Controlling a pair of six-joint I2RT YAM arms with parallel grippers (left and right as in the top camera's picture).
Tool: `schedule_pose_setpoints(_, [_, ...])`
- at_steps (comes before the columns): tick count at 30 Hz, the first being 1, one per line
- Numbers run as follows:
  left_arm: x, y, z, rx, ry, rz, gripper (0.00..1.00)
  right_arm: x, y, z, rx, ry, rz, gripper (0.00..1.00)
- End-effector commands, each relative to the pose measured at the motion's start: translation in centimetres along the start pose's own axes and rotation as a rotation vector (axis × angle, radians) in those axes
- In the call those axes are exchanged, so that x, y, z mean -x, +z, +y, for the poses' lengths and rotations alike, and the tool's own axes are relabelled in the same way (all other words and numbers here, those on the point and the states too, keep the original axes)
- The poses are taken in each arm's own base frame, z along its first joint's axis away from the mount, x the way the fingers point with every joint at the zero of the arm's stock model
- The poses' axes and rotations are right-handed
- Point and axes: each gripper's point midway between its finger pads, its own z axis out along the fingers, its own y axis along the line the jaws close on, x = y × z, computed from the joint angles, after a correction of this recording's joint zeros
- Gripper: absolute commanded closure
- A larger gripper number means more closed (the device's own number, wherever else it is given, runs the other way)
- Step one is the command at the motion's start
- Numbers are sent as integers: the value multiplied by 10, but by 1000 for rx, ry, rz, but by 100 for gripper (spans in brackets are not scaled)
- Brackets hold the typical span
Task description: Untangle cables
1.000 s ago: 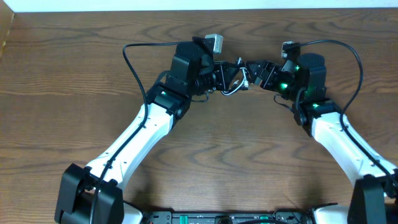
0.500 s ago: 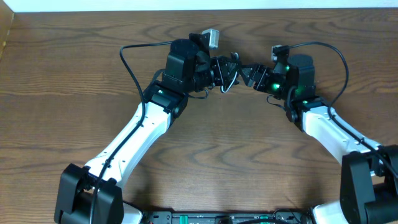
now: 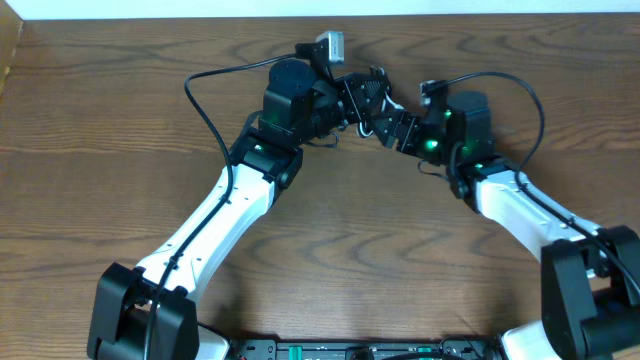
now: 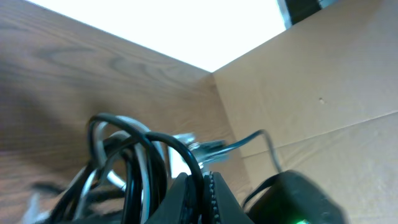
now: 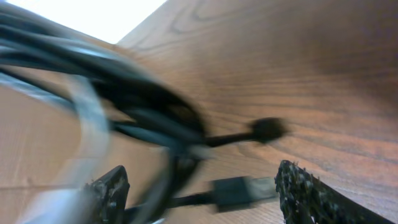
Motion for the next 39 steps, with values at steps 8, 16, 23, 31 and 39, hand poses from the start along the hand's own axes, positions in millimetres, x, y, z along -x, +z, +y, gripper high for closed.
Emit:
schedule_pose_setpoints(8, [18, -11, -41, -130, 37, -48, 93, -17, 15, -56, -224, 93, 6, 27])
schedule_pose_setpoints(16, [42, -31, -67, -202, 96, -134, 93, -35, 8, -92, -363, 152, 57, 27])
schedule_pose_setpoints(23, [66, -66, -89, -233, 138, -220, 92, -50, 1, -111, -454, 182, 97, 27])
schedule_pose_setpoints(31, [88, -109, -110, -246, 192, -311, 93, -69, 0, -127, -506, 205, 160, 27])
schedule_pose_setpoints(39, [53, -90, -46, -15, 136, -140, 93, -53, 3, -111, -448, 73, 155, 30])
